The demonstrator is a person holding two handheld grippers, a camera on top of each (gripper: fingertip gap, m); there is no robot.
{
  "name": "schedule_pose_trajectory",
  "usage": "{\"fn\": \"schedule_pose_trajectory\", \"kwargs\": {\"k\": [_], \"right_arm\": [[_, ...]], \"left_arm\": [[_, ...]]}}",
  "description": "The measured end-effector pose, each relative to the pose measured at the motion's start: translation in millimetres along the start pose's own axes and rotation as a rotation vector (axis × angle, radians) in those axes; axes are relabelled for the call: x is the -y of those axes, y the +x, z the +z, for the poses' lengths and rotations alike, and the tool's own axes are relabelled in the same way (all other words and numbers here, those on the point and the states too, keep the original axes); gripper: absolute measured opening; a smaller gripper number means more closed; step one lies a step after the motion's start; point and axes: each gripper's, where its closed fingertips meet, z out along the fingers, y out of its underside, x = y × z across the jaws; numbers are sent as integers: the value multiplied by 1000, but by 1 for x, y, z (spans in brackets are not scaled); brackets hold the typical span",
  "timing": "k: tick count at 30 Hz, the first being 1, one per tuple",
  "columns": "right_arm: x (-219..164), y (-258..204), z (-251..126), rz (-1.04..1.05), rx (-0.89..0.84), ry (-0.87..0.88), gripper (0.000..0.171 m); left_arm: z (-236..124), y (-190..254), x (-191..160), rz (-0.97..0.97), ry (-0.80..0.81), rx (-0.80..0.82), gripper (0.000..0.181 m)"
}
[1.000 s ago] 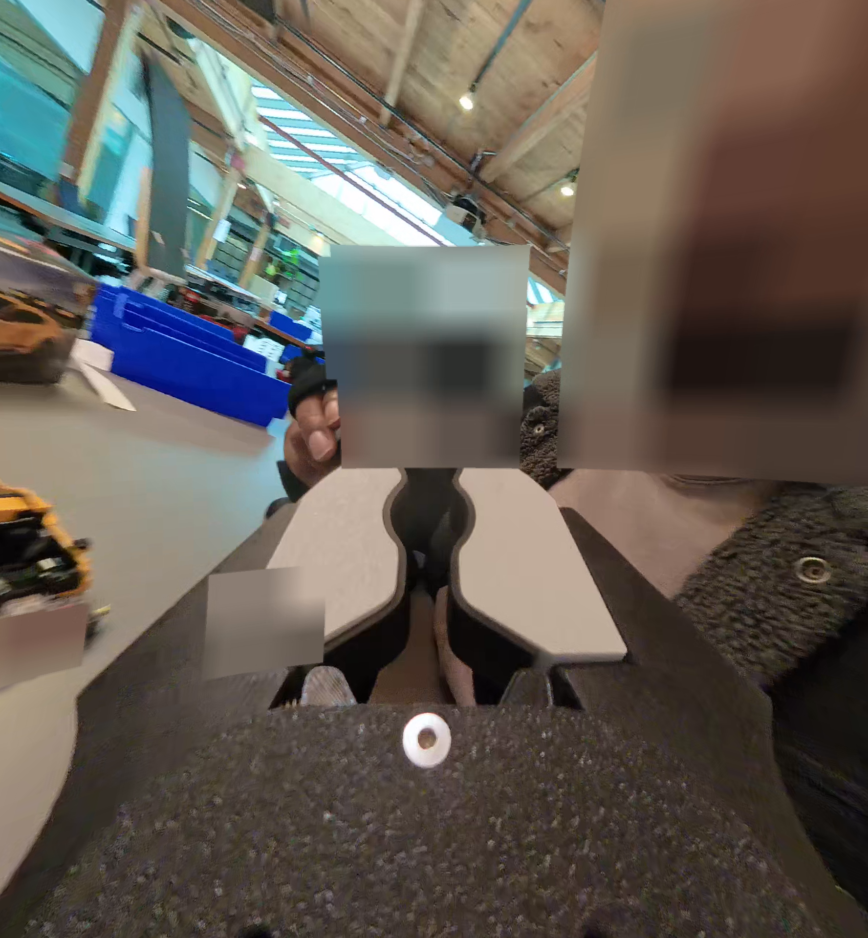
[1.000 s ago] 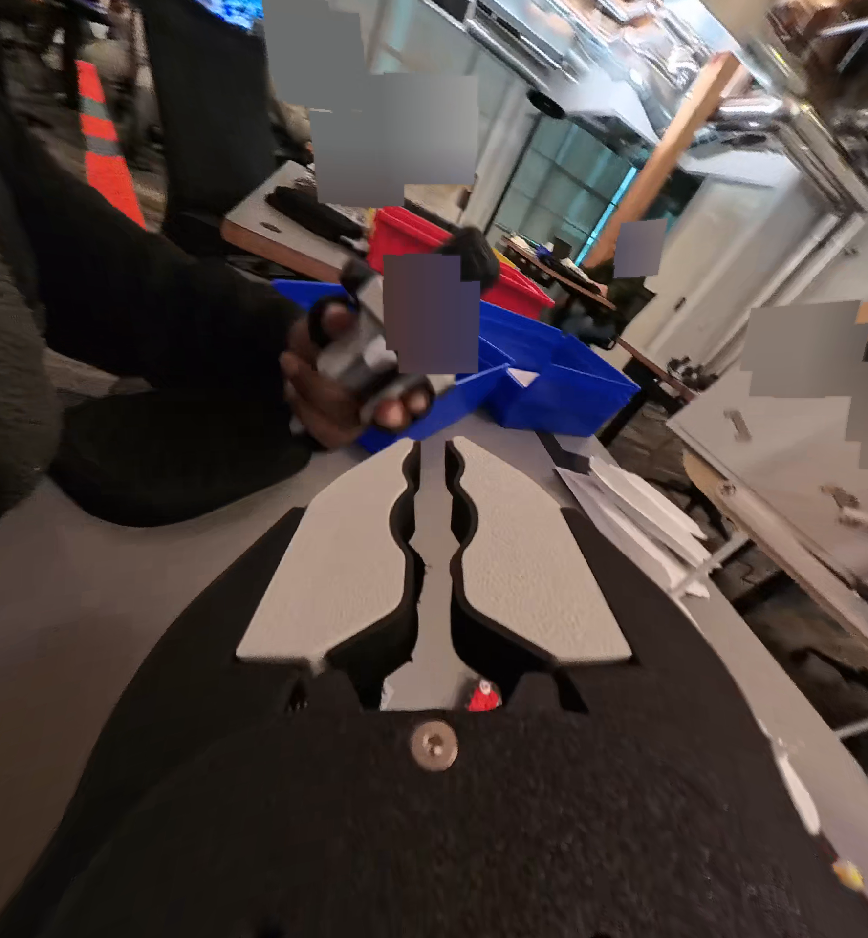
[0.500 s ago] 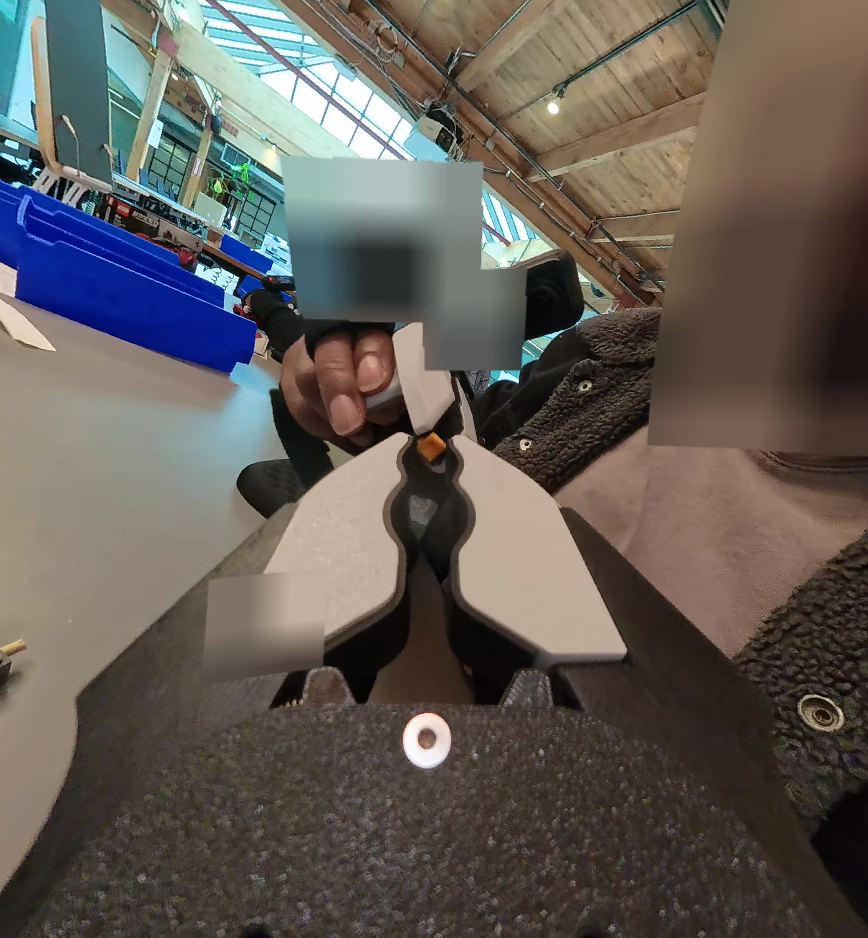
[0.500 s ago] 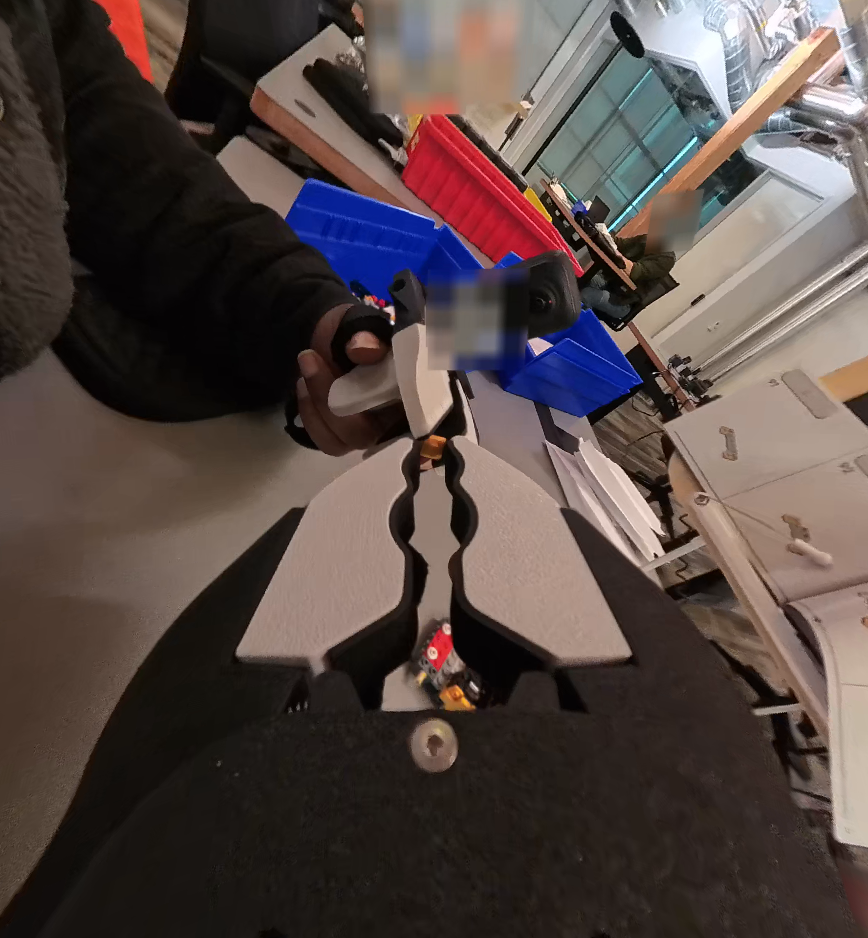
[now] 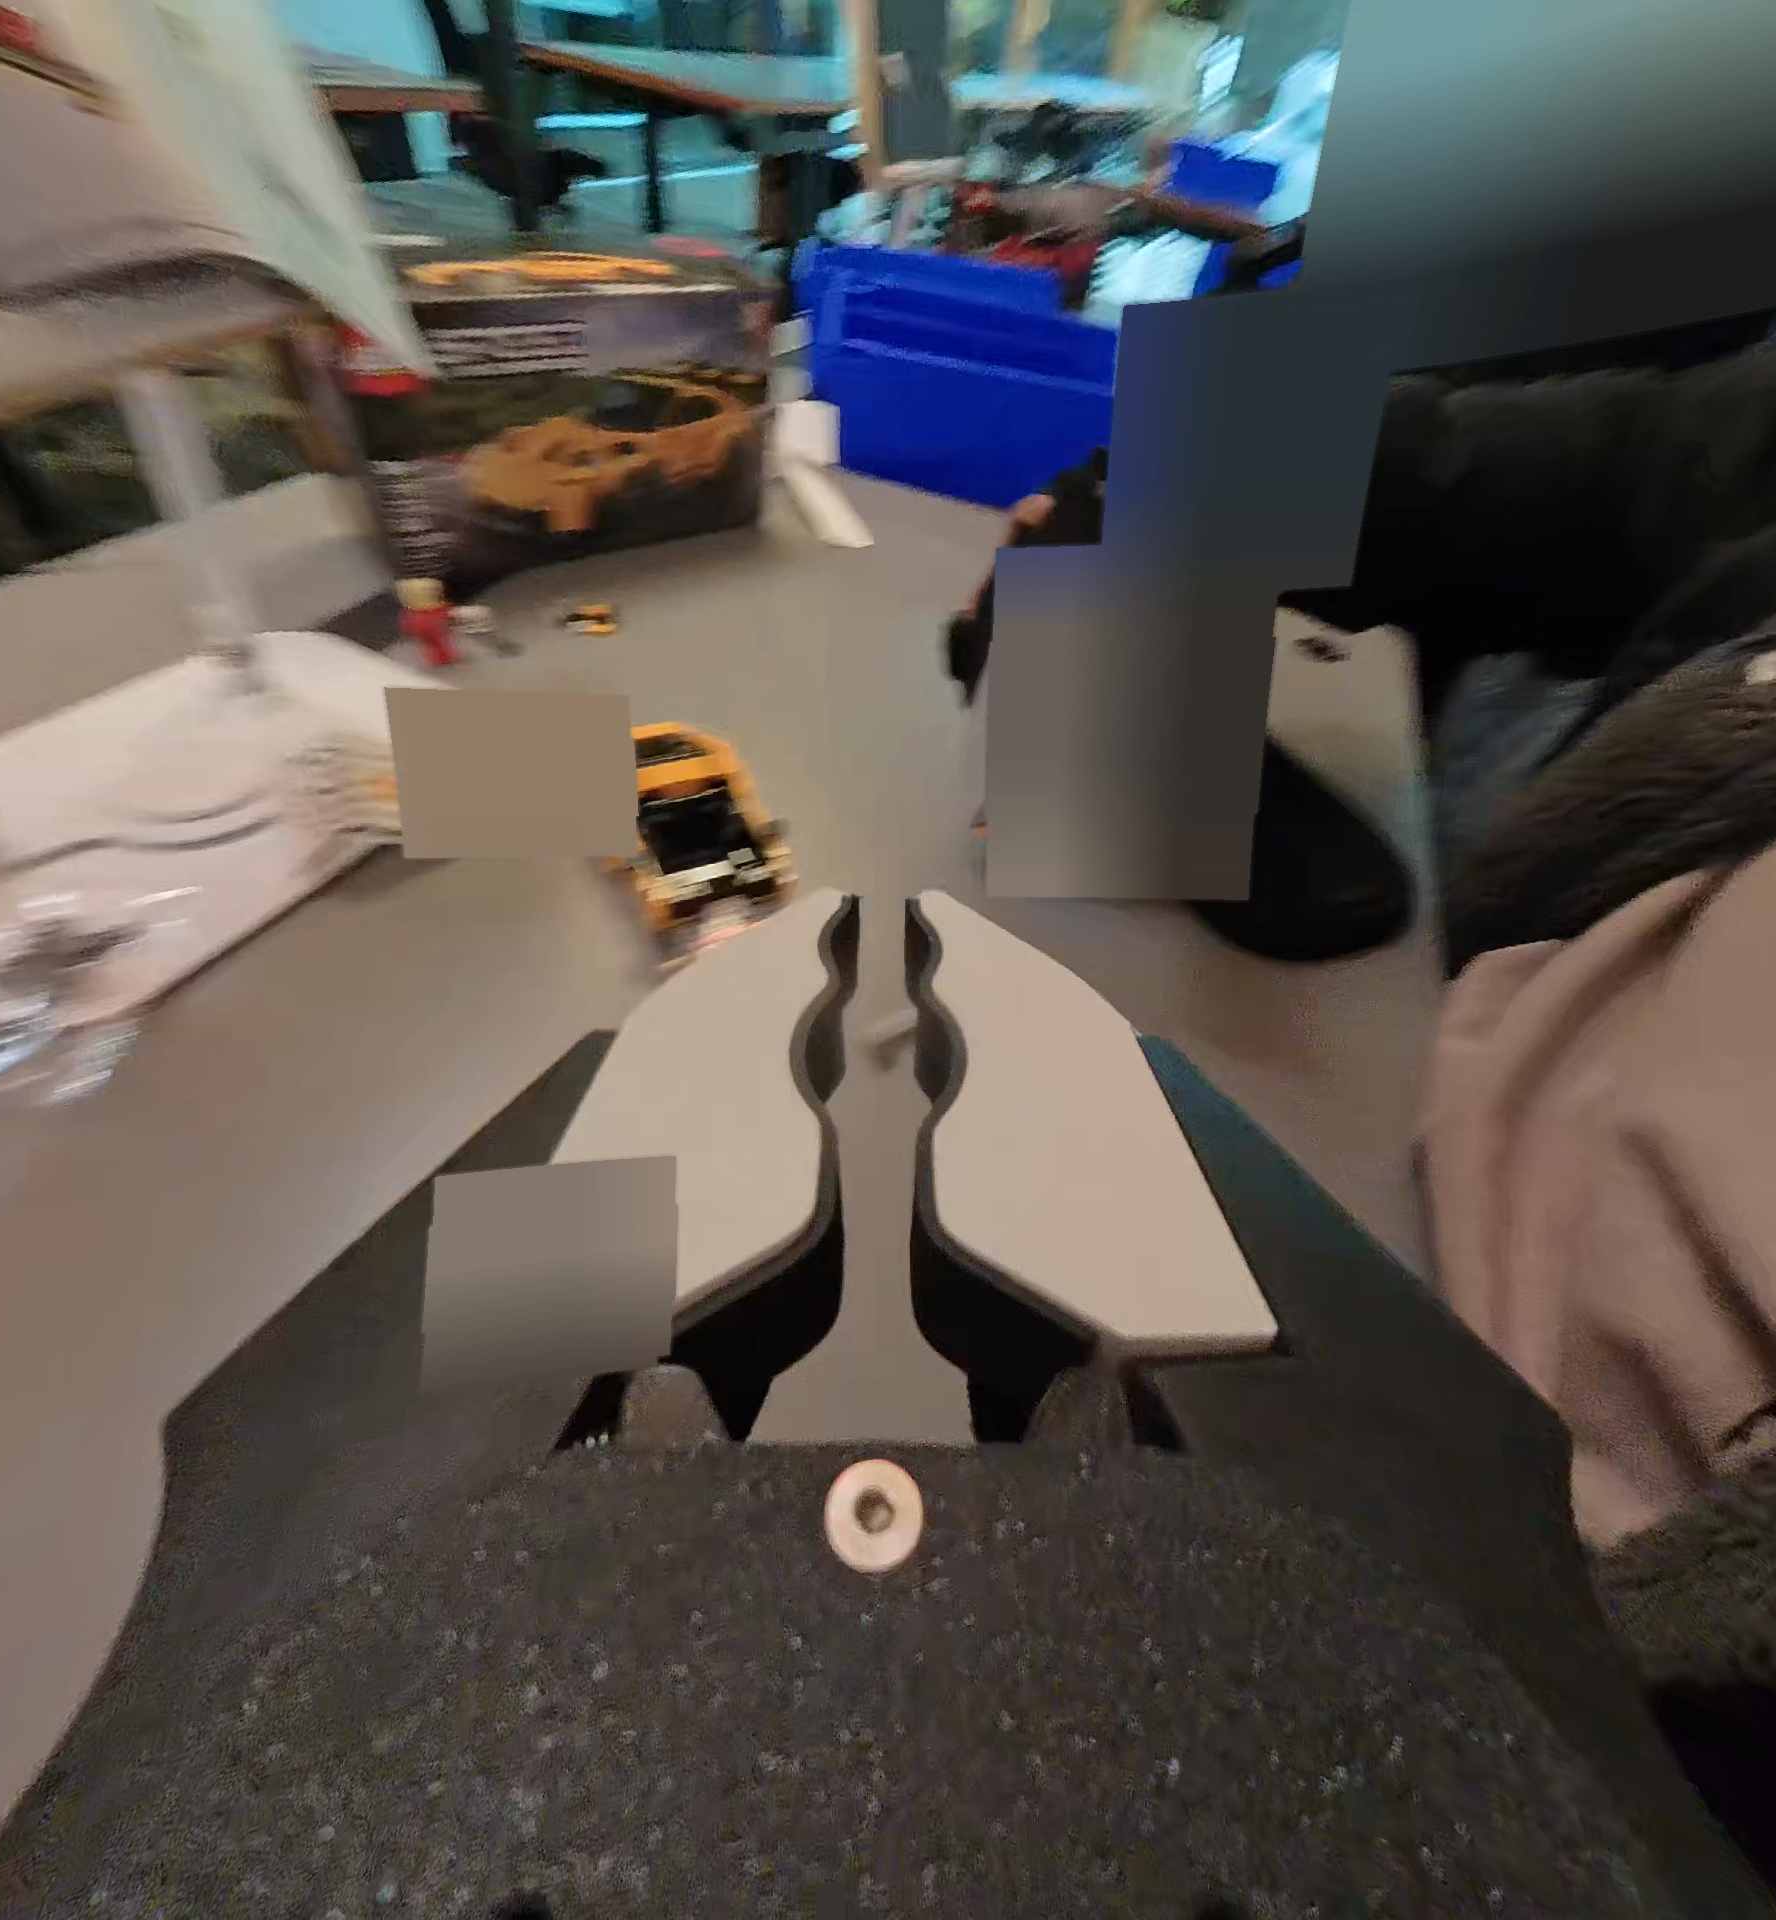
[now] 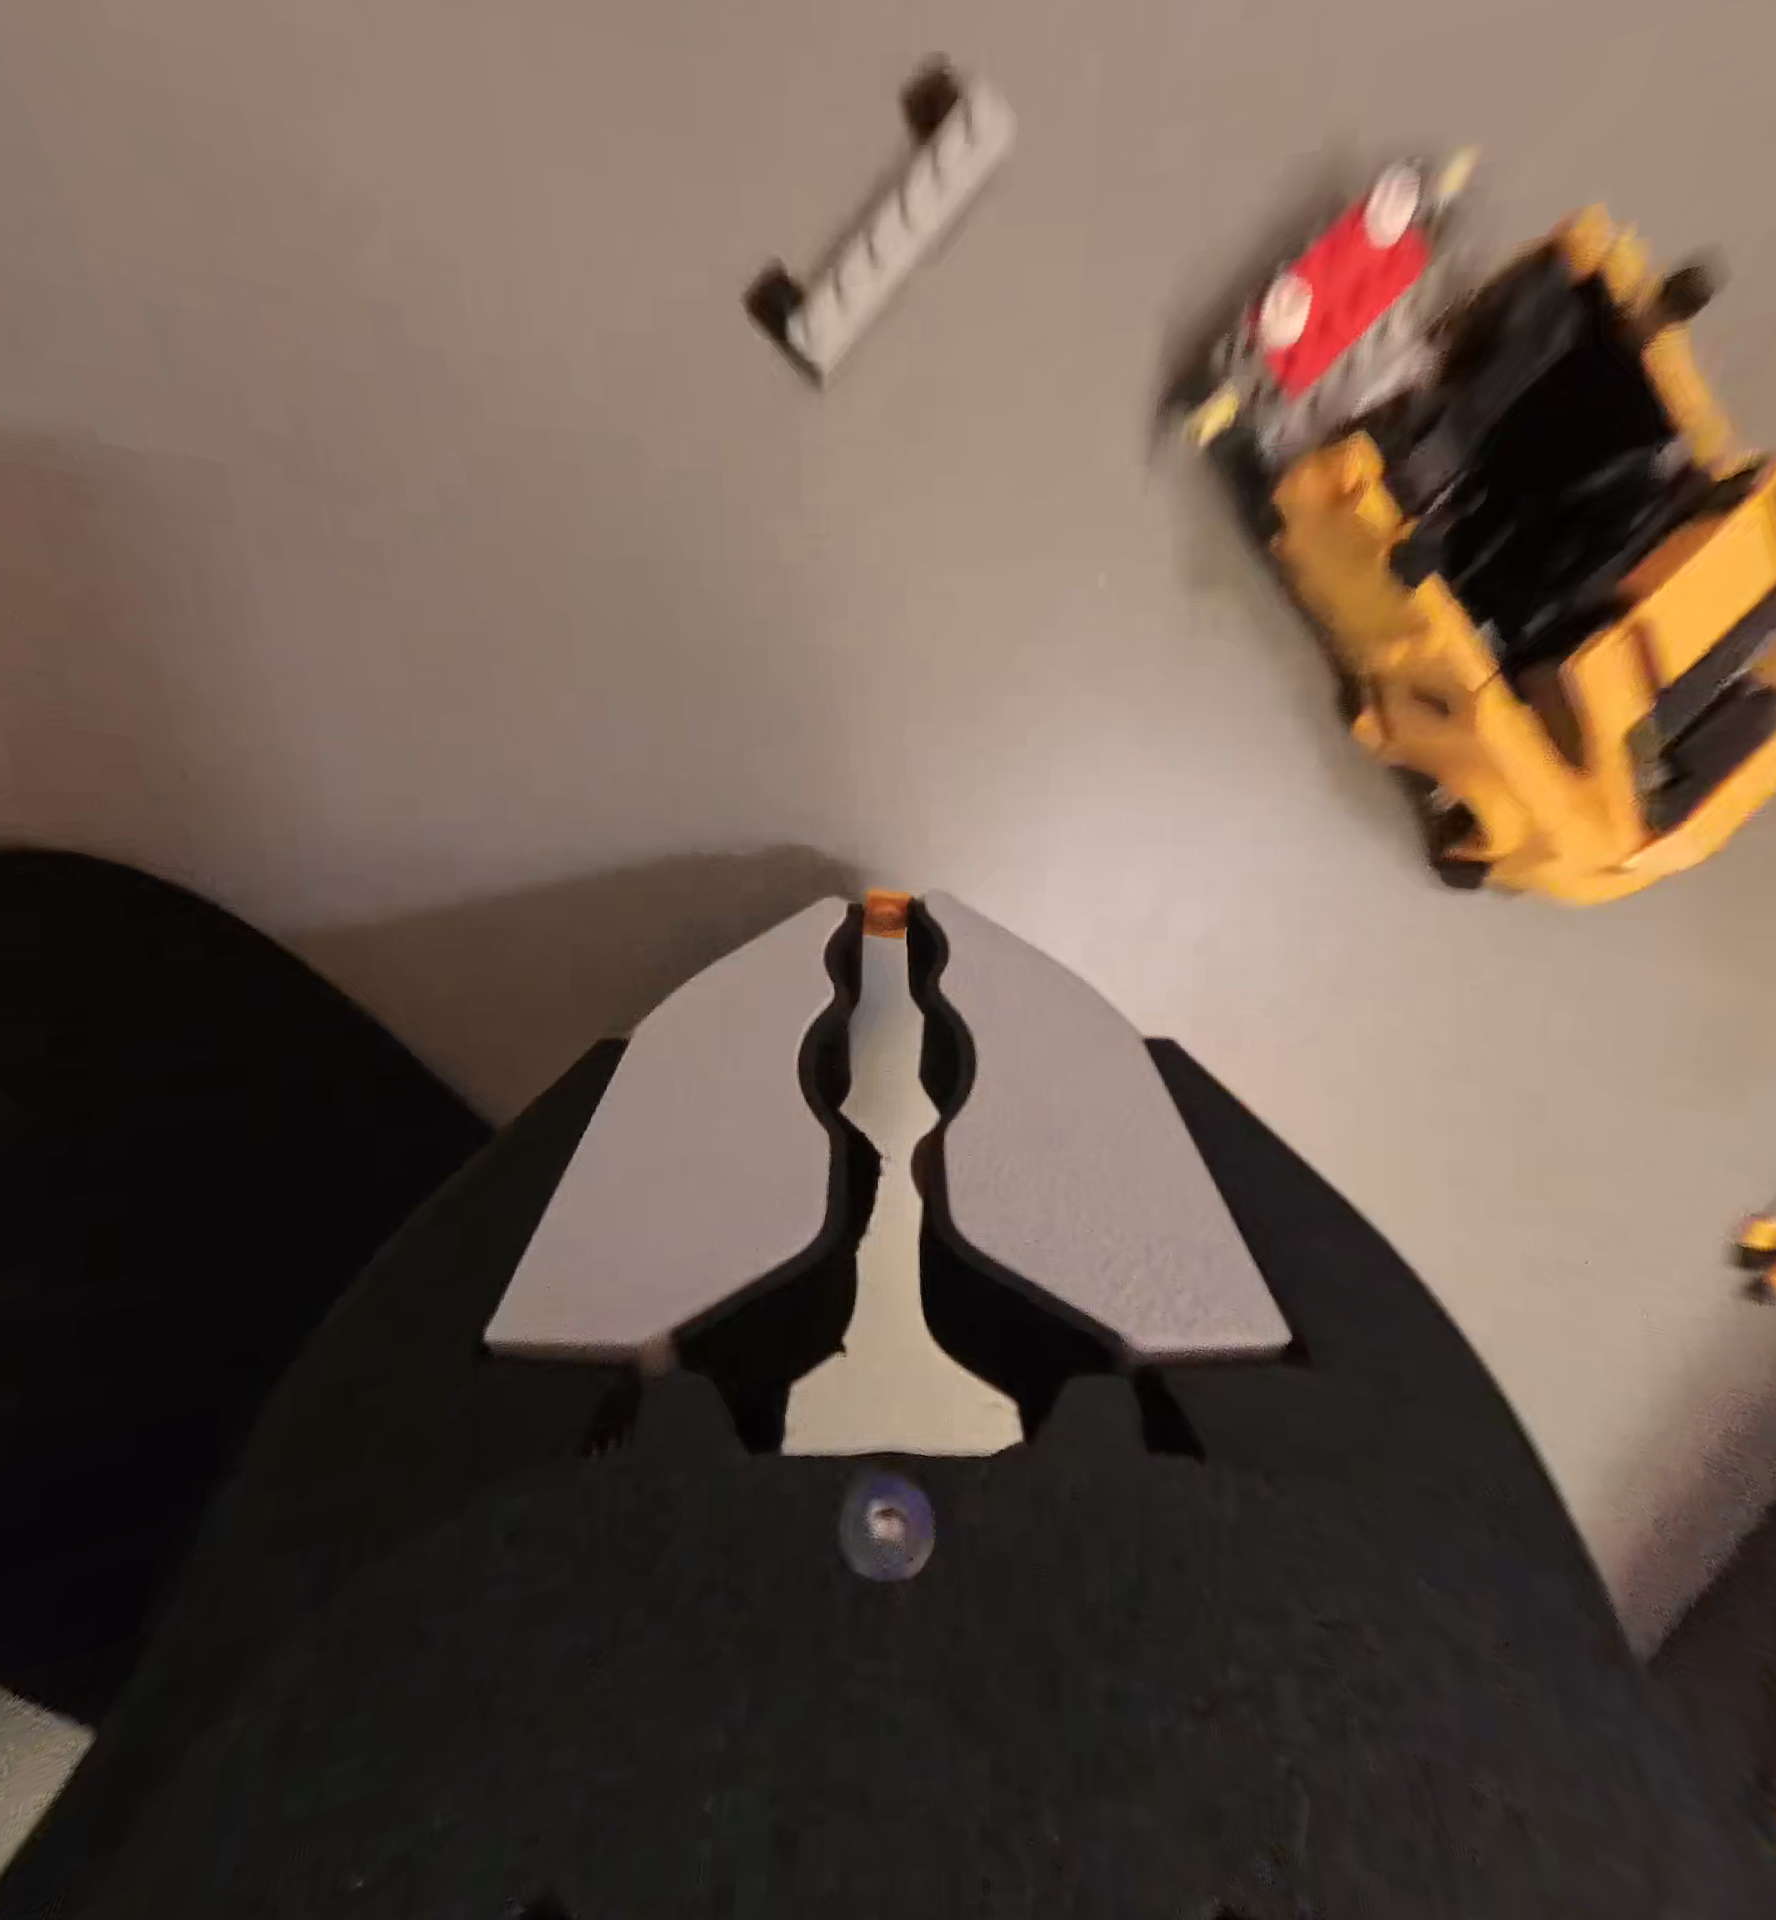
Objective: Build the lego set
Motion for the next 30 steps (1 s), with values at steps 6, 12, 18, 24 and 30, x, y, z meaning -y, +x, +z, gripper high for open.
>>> {"fn": "schedule_pose_trajectory", "kwargs": {"k": [6,12,18,24,30], "right_arm": [[-10,-3,9,52,153,-63,8],[-9,-2,10,43,183,-102,11],[-4,-5,10,103,182,-41,20],[9,3,-2,198,103,139,25],[24,21,-25,349,-83,402,26]], "left_arm": [[-88,-64,13,72,-137,352,4],[-131,-87,-10,73,-265,486,5],[-159,-103,-38,32,-375,541,6],[-179,-122,-64,12,-524,557,6],[-199,-146,-115,-35,-784,525,6]]}}
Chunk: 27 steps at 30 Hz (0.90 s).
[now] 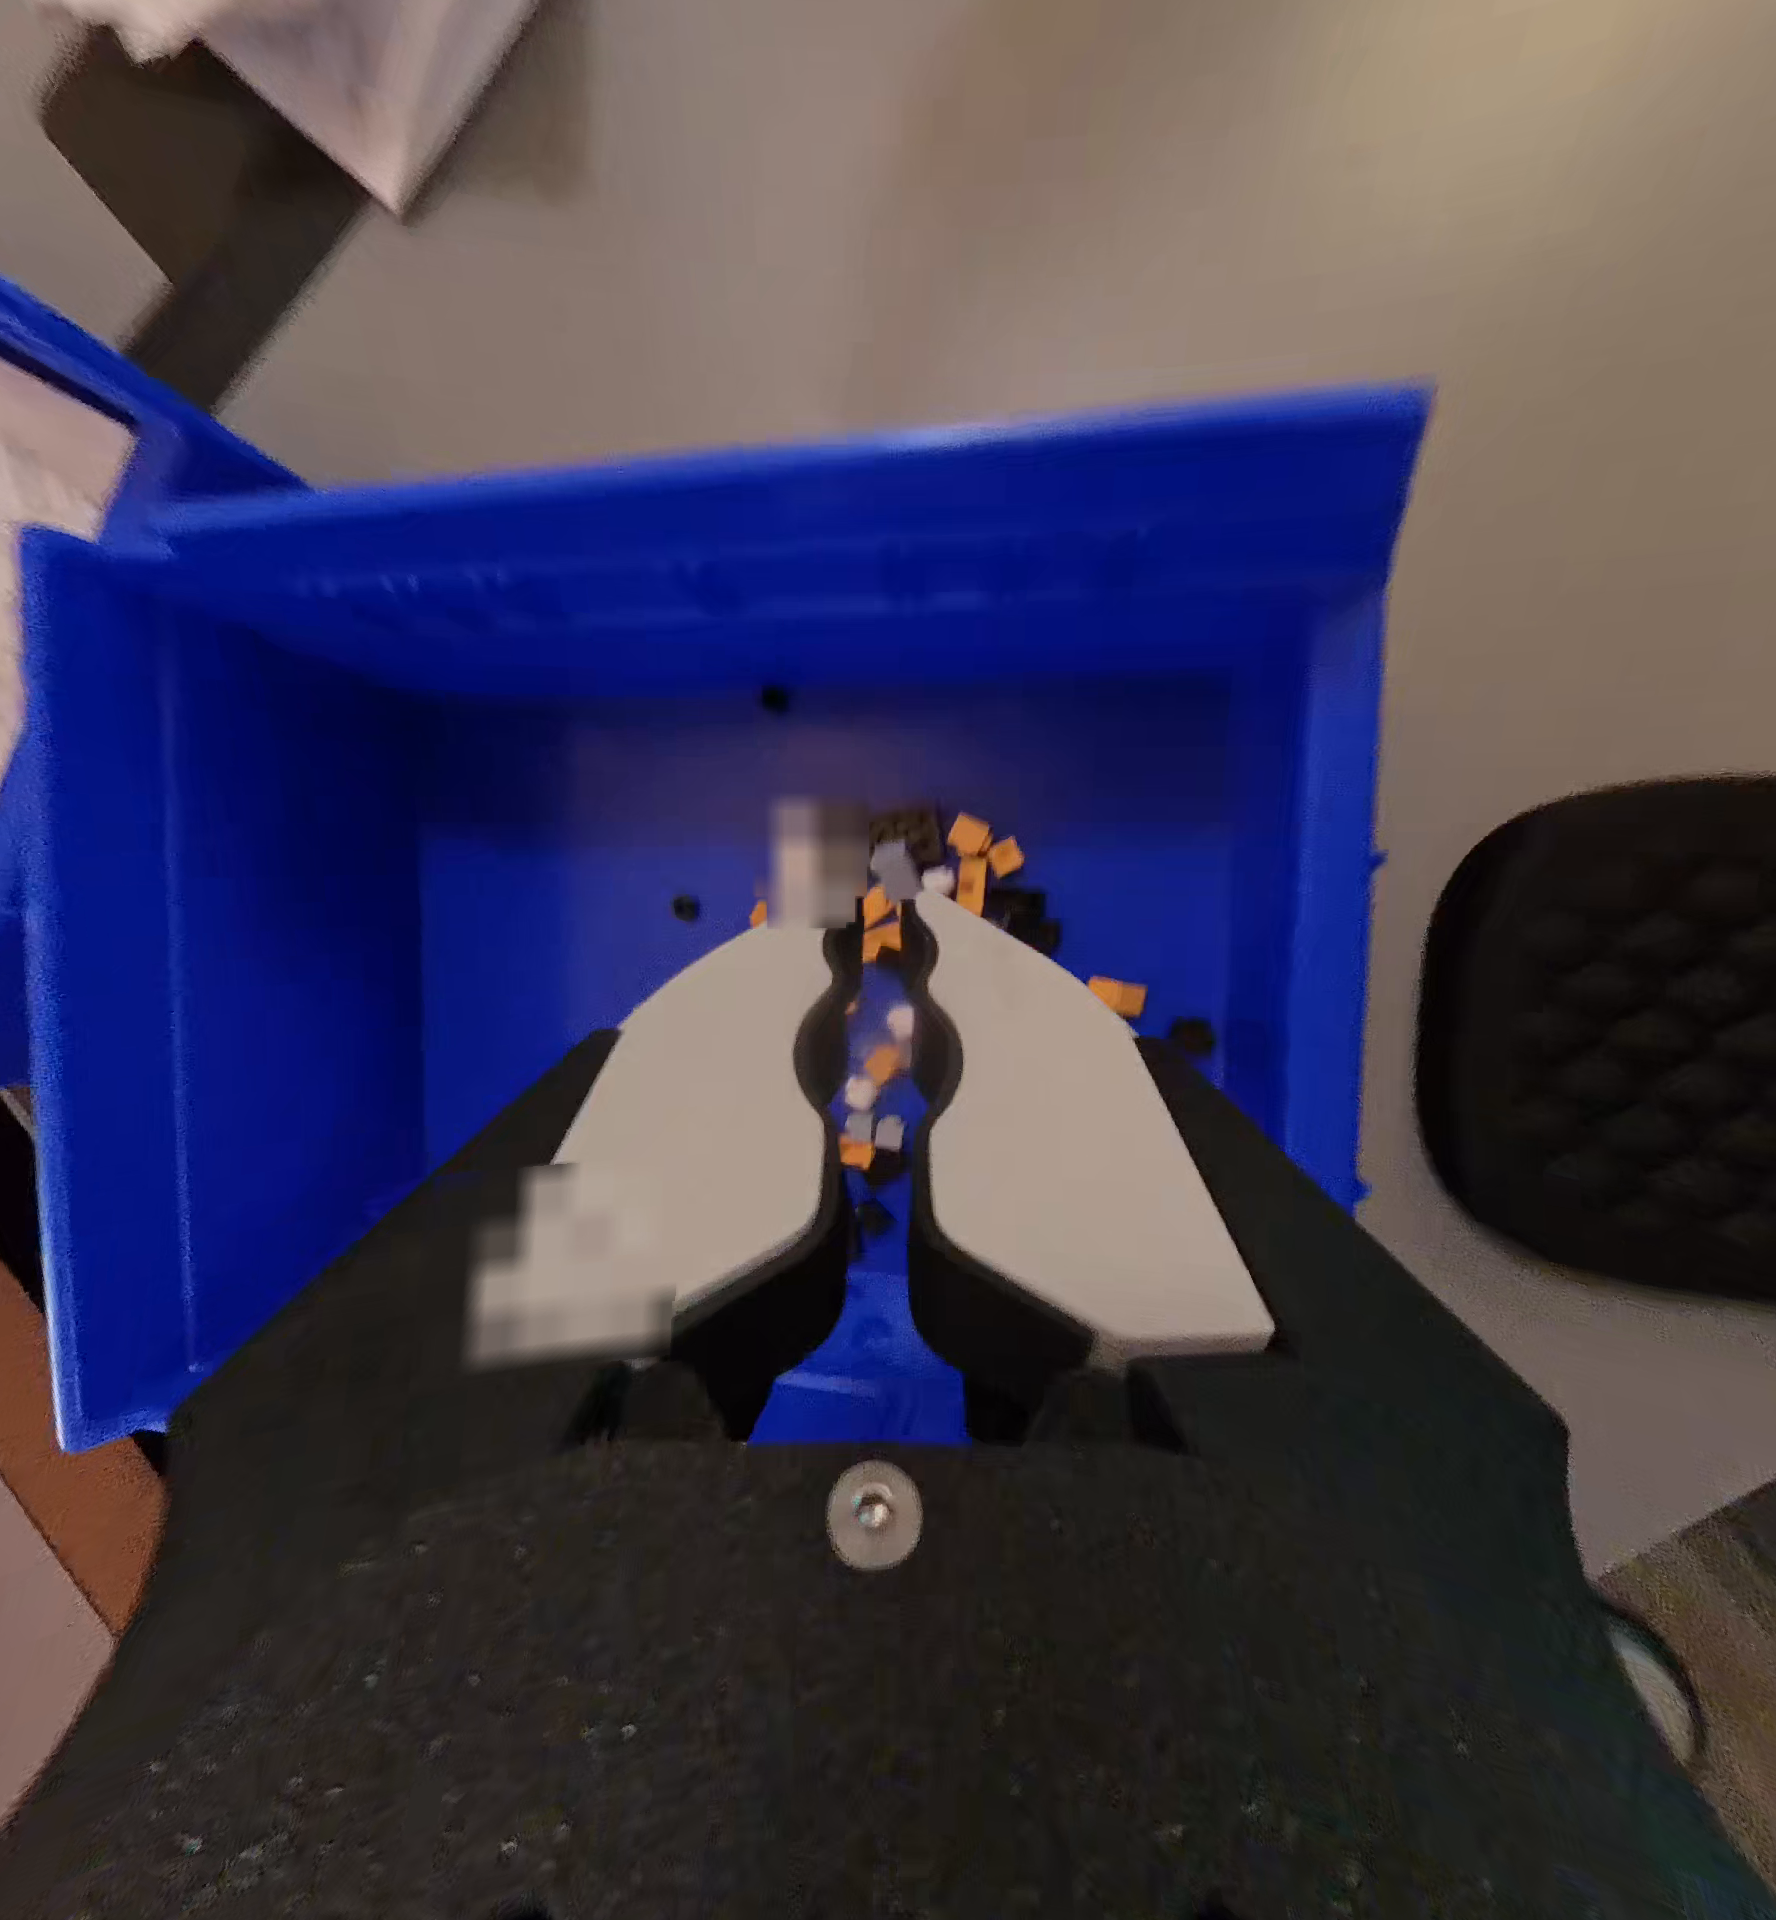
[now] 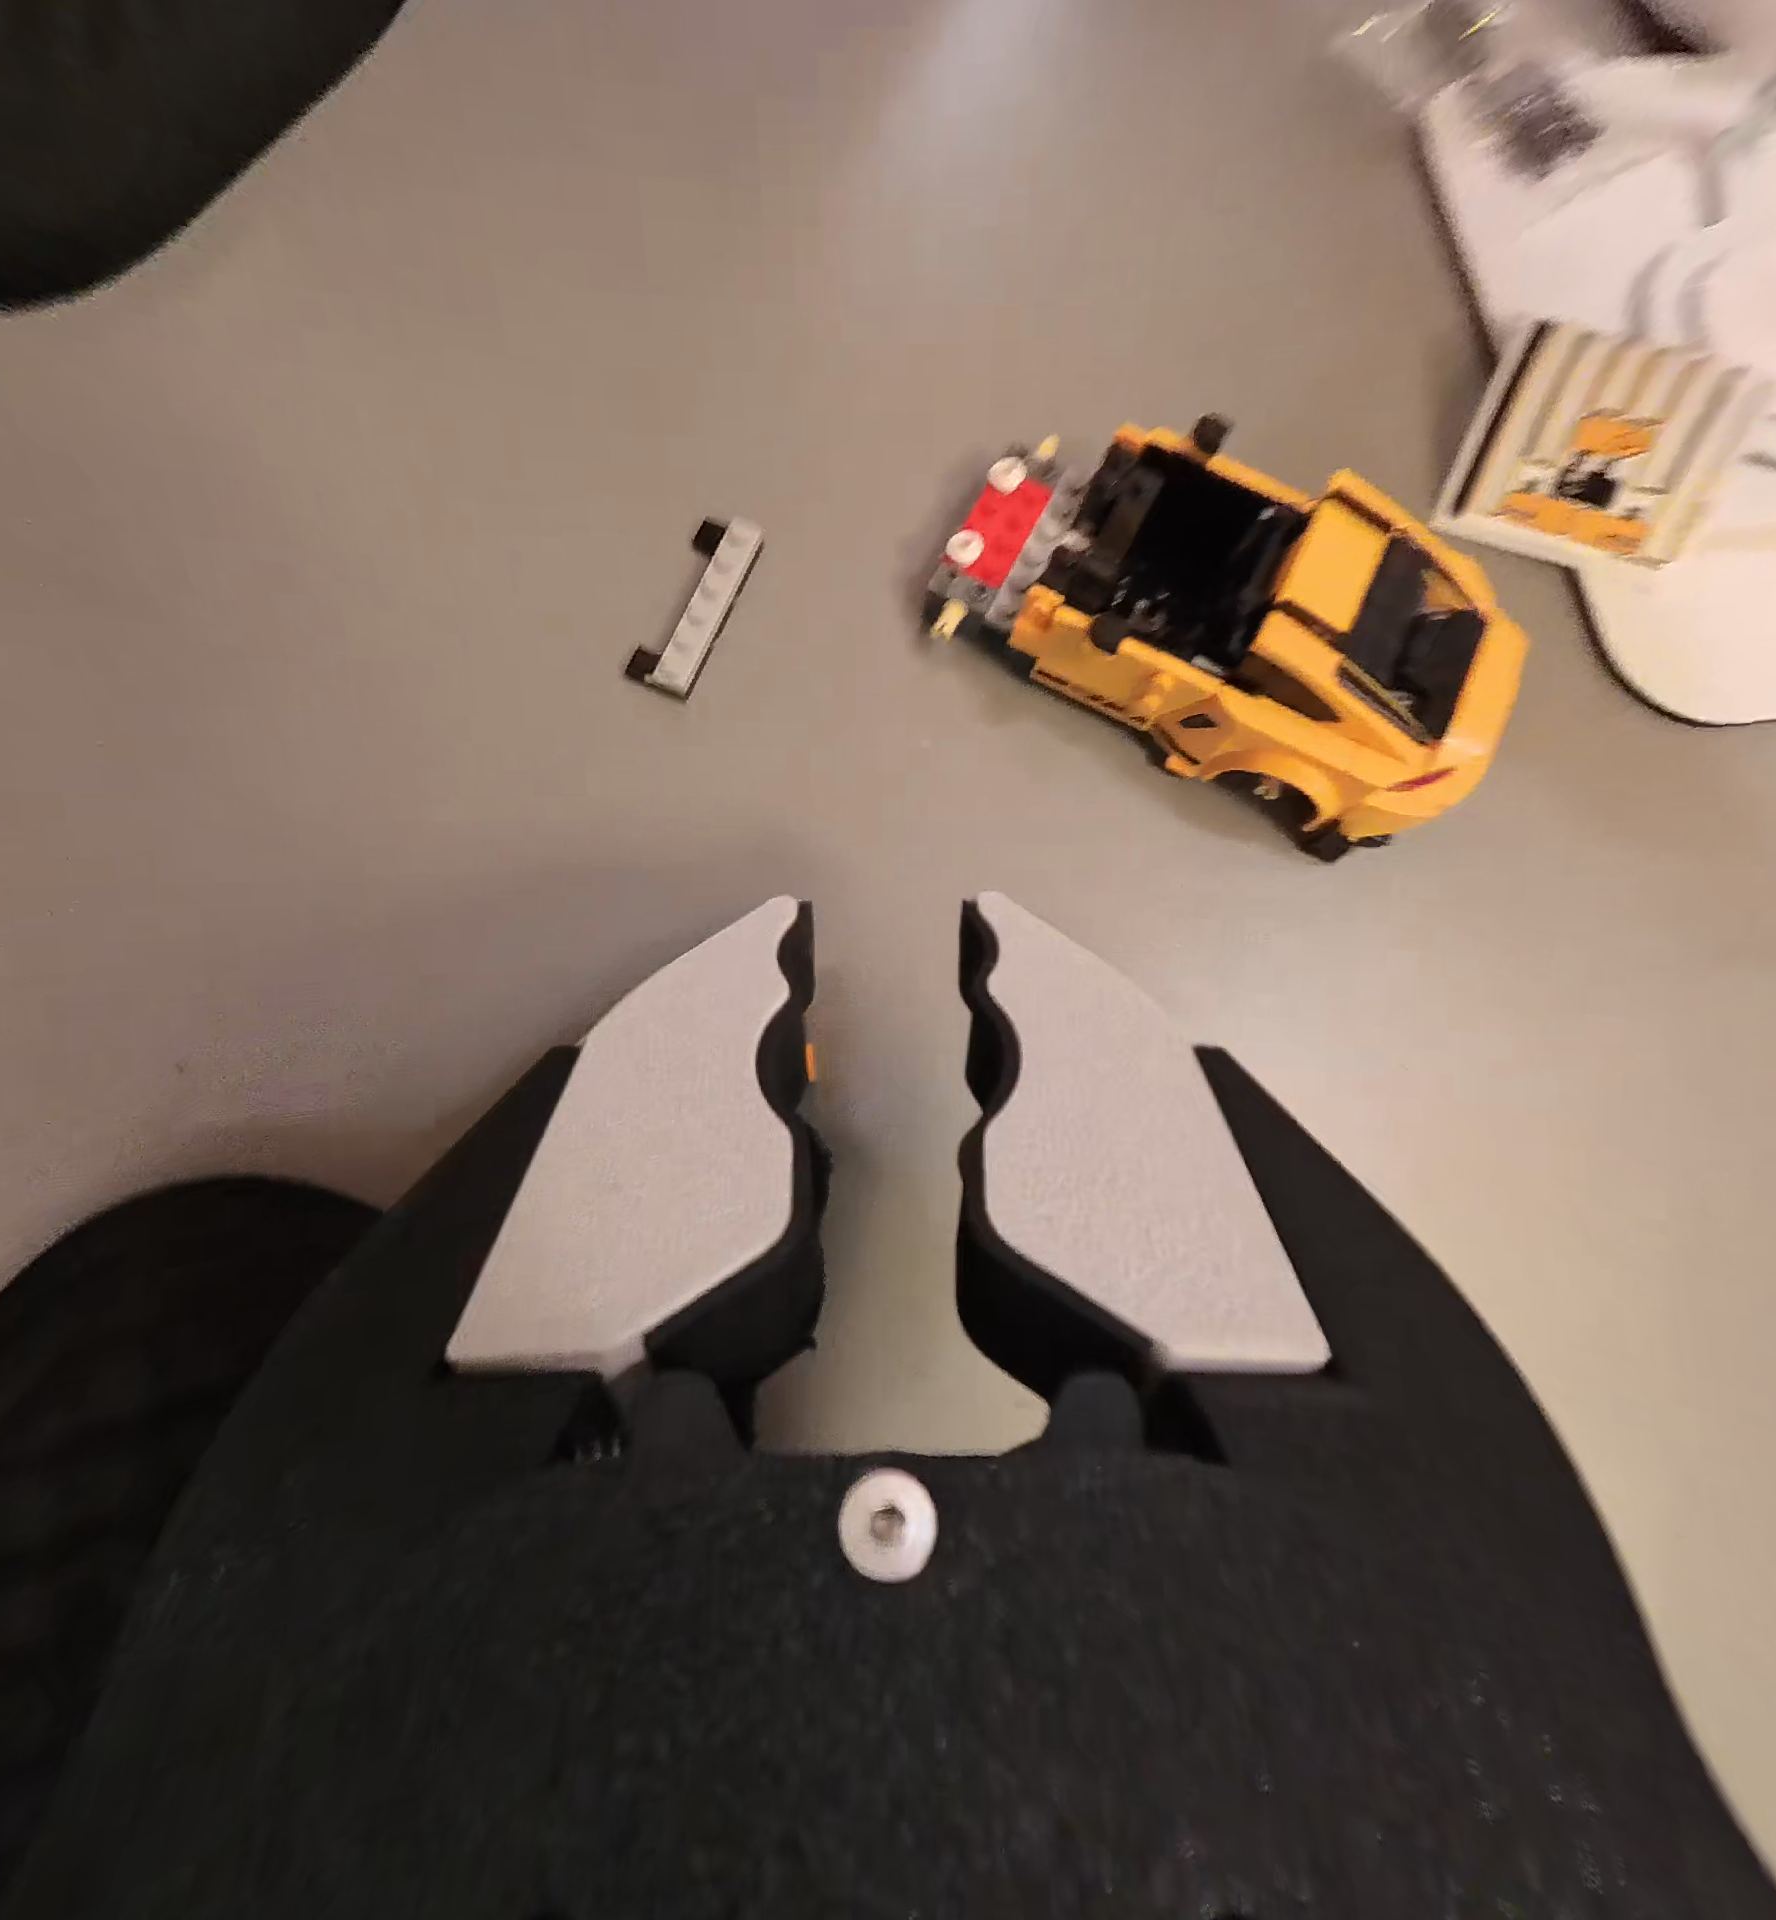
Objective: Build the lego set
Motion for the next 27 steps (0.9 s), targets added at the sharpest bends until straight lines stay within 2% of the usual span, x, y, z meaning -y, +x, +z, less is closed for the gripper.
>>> {"fn": "schedule_pose_trajectory", "kwargs": {"k": [5,12,16,20,27], "right_arm": [[4,3,-11,116,-83,171,26],[3,10,-18,199,-180,288,23],[4,13,-19,219,-187,299,22],[4,14,-18,224,-193,299,22],[3,17,-19,239,-210,305,20]], "left_arm": [[28,-10,-36,49,-197,-36,7],[50,9,-46,156,-285,-159,8],[61,14,-43,229,-302,-176,10],[73,20,-39,209,-311,-212,14],[73,40,-24,287,-236,-268,15]]}}
